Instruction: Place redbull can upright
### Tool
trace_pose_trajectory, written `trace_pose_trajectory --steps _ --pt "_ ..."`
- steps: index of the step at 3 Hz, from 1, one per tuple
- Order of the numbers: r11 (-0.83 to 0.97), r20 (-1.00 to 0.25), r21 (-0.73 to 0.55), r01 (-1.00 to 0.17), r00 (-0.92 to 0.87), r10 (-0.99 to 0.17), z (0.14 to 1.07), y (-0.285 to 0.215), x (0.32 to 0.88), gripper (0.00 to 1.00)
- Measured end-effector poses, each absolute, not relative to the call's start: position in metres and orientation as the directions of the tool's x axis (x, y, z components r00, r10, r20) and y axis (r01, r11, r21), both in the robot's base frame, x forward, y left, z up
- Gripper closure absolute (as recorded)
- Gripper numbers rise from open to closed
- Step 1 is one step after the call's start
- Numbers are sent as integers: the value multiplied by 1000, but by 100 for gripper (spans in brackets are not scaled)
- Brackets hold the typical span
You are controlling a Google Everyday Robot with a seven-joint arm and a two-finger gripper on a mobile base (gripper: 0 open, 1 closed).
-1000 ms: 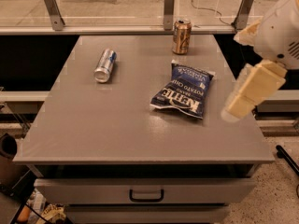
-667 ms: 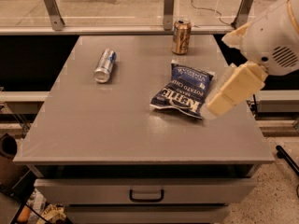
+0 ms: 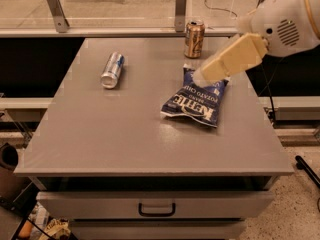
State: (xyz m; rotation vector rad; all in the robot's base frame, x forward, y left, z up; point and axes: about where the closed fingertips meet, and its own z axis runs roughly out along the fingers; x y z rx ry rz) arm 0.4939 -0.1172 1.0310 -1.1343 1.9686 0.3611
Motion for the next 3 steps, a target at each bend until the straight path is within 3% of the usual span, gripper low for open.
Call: trace_pose_trajectory --steps 1,3 --pt "614 -787 -114 -781 -306 -535 1074 -115 523 0" --pt "640 -780 -87 -763 -348 -520 1073 -105 533 0"
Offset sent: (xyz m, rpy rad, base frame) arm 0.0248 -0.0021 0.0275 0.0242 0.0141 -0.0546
